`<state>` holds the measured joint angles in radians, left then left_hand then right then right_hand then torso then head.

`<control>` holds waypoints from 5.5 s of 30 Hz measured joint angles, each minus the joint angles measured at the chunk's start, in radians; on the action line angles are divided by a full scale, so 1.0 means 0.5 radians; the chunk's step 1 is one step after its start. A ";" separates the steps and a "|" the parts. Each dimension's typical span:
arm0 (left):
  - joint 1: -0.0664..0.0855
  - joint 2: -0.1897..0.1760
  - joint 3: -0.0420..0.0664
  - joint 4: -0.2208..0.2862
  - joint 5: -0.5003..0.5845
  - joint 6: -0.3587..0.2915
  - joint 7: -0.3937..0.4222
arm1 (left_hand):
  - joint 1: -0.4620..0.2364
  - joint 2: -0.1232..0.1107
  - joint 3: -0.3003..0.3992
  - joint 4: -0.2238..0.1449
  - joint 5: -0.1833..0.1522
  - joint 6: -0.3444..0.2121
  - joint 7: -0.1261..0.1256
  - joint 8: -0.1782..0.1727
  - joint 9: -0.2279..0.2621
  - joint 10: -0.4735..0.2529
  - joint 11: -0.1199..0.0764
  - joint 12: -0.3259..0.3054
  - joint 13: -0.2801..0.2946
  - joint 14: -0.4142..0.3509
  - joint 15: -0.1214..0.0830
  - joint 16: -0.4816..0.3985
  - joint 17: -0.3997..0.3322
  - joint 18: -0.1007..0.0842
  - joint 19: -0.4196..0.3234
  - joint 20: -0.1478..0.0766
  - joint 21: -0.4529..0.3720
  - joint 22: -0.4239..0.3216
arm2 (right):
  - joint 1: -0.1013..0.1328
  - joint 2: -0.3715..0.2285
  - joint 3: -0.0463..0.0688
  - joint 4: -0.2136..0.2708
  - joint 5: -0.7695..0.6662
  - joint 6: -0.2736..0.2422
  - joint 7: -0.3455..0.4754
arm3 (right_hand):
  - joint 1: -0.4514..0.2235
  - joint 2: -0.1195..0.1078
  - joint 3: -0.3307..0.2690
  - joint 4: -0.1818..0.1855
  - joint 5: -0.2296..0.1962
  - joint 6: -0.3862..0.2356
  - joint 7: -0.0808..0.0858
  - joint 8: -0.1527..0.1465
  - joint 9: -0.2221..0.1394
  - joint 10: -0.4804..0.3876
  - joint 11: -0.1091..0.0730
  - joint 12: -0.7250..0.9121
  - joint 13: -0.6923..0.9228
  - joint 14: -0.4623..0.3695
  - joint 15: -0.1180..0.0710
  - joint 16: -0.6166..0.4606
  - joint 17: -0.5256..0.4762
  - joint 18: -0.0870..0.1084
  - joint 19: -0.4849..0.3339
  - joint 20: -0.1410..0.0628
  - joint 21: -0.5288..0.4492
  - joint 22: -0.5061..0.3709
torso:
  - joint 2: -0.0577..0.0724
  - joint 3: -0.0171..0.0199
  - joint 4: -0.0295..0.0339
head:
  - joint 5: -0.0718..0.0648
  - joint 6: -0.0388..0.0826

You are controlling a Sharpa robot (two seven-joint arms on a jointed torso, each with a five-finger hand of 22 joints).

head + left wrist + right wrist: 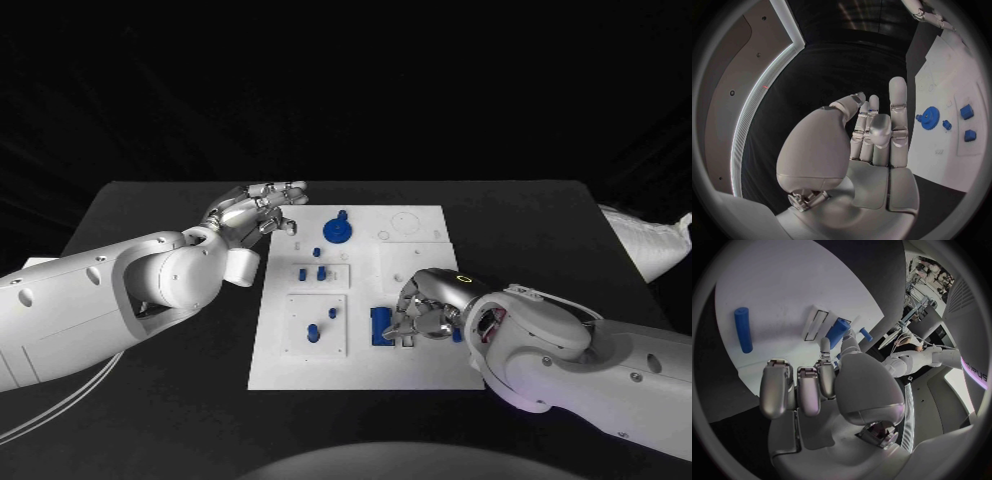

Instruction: Assemble the parts on the task board

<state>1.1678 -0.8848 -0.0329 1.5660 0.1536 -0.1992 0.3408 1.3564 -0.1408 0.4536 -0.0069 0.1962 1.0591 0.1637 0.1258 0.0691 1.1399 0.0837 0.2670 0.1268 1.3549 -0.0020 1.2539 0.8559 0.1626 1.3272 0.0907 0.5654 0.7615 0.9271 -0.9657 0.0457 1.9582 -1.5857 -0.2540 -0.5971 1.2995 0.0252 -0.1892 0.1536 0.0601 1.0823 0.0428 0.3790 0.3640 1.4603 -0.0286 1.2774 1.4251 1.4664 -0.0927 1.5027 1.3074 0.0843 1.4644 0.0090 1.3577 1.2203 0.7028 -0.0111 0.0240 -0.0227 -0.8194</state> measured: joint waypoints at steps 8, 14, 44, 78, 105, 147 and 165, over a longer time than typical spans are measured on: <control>-0.004 0.000 0.000 -0.002 0.000 0.001 -0.001 | 0.000 0.000 0.000 0.000 0.000 0.000 0.000 0.000 0.000 0.000 0.000 0.000 0.002 0.000 0.000 0.000 0.000 0.000 0.000 0.000 0.000 0.000 | 0.000 -0.044 0.000 0.003 -0.031 -0.013 0.000 | 0.005 0.005 0.019 -0.003 0.012 -0.007 0.007 0.000 0.003 0.000 0.000 0.023 0.000 0.000 0.000 0.000 0.000 0.000 0.000 0.000 0.000 0.003 | -0.001 -0.0006 -0.002 | -0.003 0.008; -0.006 0.003 0.000 -0.005 0.000 0.001 -0.001 | 0.000 0.000 0.000 0.000 0.000 0.000 0.000 0.000 0.000 0.000 0.000 0.000 0.002 0.000 0.000 0.000 0.000 0.000 0.000 0.000 0.000 0.000 | 0.000 -0.092 0.000 0.029 -0.041 -0.035 0.001 | 0.004 0.005 0.041 0.019 0.026 -0.007 0.007 0.000 0.007 0.000 0.000 0.030 0.000 0.000 0.000 0.000 0.000 0.000 0.000 0.000 0.000 0.004 | -0.001 0.0004 -0.003 | -0.010 0.012; -0.010 -0.005 0.000 -0.001 0.000 0.004 -0.003 | 0.000 0.000 0.000 0.000 0.000 0.000 0.000 0.000 0.000 0.000 0.000 0.000 0.001 0.000 0.000 0.000 0.000 0.000 0.000 0.000 0.000 0.000 | 0.010 -0.444 -0.018 0.022 -0.092 0.009 0.007 | -0.068 -0.029 0.142 0.132 0.228 -0.071 0.051 -0.155 -0.043 -0.002 0.022 -0.012 -0.005 0.000 0.014 0.000 0.001 0.000 0.000 0.015 0.000 -0.007 | 0.000 -0.0029 -0.005 | -0.081 0.025; -0.010 -0.007 0.000 -0.002 0.000 0.009 -0.011 | 0.000 0.000 0.000 0.000 0.000 0.000 0.000 0.010 0.000 -0.007 0.007 0.012 0.002 0.000 0.000 0.000 -0.005 0.000 0.000 0.000 0.000 0.000 | -0.029 -0.269 -0.003 -0.042 -0.411 0.248 0.009 | 0.159 -0.117 0.418 -0.029 0.128 0.015 0.022 -0.228 -0.033 0.001 0.020 -0.017 0.000 0.000 0.015 0.000 0.000 0.000 0.000 0.015 0.000 0.018 | -0.002 -0.0059 -0.001 | -0.066 -0.002; -0.010 -0.005 0.000 -0.004 0.000 0.011 -0.013 | 0.000 0.000 0.000 0.000 0.000 0.000 0.000 0.010 0.000 -0.007 0.007 0.012 0.002 0.000 0.000 0.000 -0.007 0.000 0.000 0.000 0.000 -0.001 | -0.028 -0.273 -0.014 0.000 -0.041 0.048 0.015 | -0.080 -0.220 1.241 -0.018 0.497 0.017 0.043 -0.341 -0.023 0.003 0.003 -0.028 -0.234 -0.003 0.001 0.008 0.001 0.000 0.007 0.007 0.000 0.035 | -0.001 -0.0040 -0.003 | -0.048 0.000; -0.010 -0.004 0.000 0.003 0.000 0.017 -0.016 | 0.008 0.008 0.005 -0.005 0.000 -0.008 0.007 0.010 0.000 -0.022 0.007 0.024 0.003 -0.005 0.005 0.000 -0.008 0.000 -0.001 0.001 0.000 -0.001 | -0.007 -0.090 -0.014 -0.045 0.430 -0.078 -0.011 | -0.368 -0.250 1.090 -0.001 0.667 0.128 0.019 -0.279 0.107 0.010 -0.024 0.070 -0.235 0.000 -0.023 0.032 0.000 -0.031 0.000 -0.015 0.042 0.105 | 0.000 -0.0052 -0.004 | -0.032 -0.024; -0.010 -0.007 0.000 0.006 0.000 0.020 -0.018 | 0.000 0.016 0.005 -0.005 0.000 -0.007 0.007 0.010 0.000 -0.021 0.007 0.024 0.005 -0.005 0.005 0.000 -0.012 0.000 -0.007 0.007 0.000 -0.001 | -0.005 -0.063 -0.012 -0.068 0.357 -0.001 -0.021 | -0.402 -0.216 1.021 0.018 0.631 0.201 -0.026 -0.232 0.162 0.011 -0.045 0.133 -0.235 -0.003 -0.041 0.032 0.000 -0.031 0.000 -0.029 0.050 0.119 | 0.000 -0.0056 -0.003 | -0.029 -0.026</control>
<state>1.1627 -0.8883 -0.0330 1.5693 0.1535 -0.1892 0.3321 1.3564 -0.1330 0.4562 -0.0095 0.1962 1.0554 0.1674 0.1307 0.0691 1.1292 0.0874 0.2787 0.1292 1.3523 0.0006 1.2539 0.8498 0.1626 1.3236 0.0943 0.5654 0.7611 0.9248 -0.9972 0.0396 1.9241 -1.4072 -0.2545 -0.6078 1.0984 -0.0829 0.3213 0.1628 0.3755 1.1825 0.0296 0.2629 0.4452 1.4661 -0.0513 1.3440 1.3075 1.4647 -0.1130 1.5189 1.3075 0.0688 1.4644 -0.0053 1.3828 1.2798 0.7027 -0.0139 0.0223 -0.0370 -0.8322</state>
